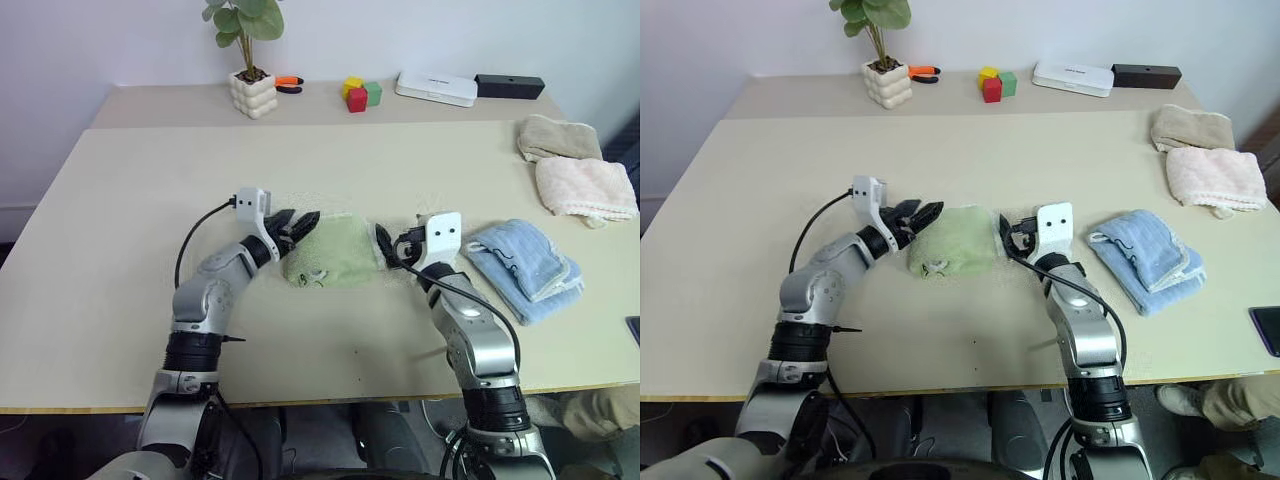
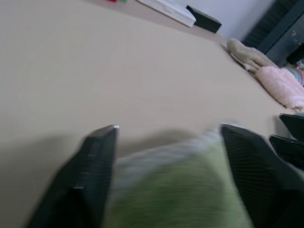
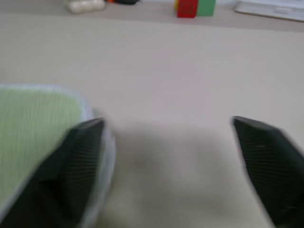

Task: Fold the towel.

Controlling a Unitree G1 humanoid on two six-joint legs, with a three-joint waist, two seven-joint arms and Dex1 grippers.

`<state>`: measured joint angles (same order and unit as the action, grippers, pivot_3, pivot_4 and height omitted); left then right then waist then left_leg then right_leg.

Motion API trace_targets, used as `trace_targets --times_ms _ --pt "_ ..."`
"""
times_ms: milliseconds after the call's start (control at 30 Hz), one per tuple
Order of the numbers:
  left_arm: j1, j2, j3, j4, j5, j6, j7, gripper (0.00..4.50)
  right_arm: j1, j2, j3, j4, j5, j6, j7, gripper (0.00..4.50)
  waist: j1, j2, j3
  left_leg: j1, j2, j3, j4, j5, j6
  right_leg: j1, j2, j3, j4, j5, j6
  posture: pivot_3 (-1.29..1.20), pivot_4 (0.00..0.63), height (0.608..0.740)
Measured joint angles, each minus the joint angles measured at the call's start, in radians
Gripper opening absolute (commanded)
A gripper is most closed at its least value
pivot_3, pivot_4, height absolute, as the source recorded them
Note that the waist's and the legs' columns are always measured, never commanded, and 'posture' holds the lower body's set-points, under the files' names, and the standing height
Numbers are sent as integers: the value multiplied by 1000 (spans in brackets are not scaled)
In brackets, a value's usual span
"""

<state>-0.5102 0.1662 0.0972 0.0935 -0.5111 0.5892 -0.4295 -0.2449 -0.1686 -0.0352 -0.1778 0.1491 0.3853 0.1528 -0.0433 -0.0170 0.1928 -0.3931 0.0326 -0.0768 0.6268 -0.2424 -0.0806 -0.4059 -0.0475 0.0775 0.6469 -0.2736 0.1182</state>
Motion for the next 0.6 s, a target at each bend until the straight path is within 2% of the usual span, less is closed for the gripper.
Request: trace_targets --times_ms 133,267,433,600 --pt "-9 17 50 -66 -81 85 -4 4459 -33 -38 -25 -17 -5 9 1 4500 0 0 0 0 0 0 0 0 0 0 0 0 0 0 0 0 150 740" --pt "-11 84 68 -158 -128 137 -22 4459 -120 -65 -83 -15 22 7 12 4500 -3 0 0 0 0 0 0 0 0 -1 0 0 1 0 0 0 150 740" --pt "93 262 62 -221 -170 230 -156 4459 -131 -159 -120 -75 193 20 224 4500 -3 1 0 1 0 0 -3 0 0 -1 0 0 0 0 0 0 150 740" --pt "146 435 85 -211 -266 365 -326 4459 -46 -331 -157 -209 392 131 439 4500 3 1 1 0 0 0 -3 0 0 -1 -1 -1 -1 -1 -1 0 150 740"
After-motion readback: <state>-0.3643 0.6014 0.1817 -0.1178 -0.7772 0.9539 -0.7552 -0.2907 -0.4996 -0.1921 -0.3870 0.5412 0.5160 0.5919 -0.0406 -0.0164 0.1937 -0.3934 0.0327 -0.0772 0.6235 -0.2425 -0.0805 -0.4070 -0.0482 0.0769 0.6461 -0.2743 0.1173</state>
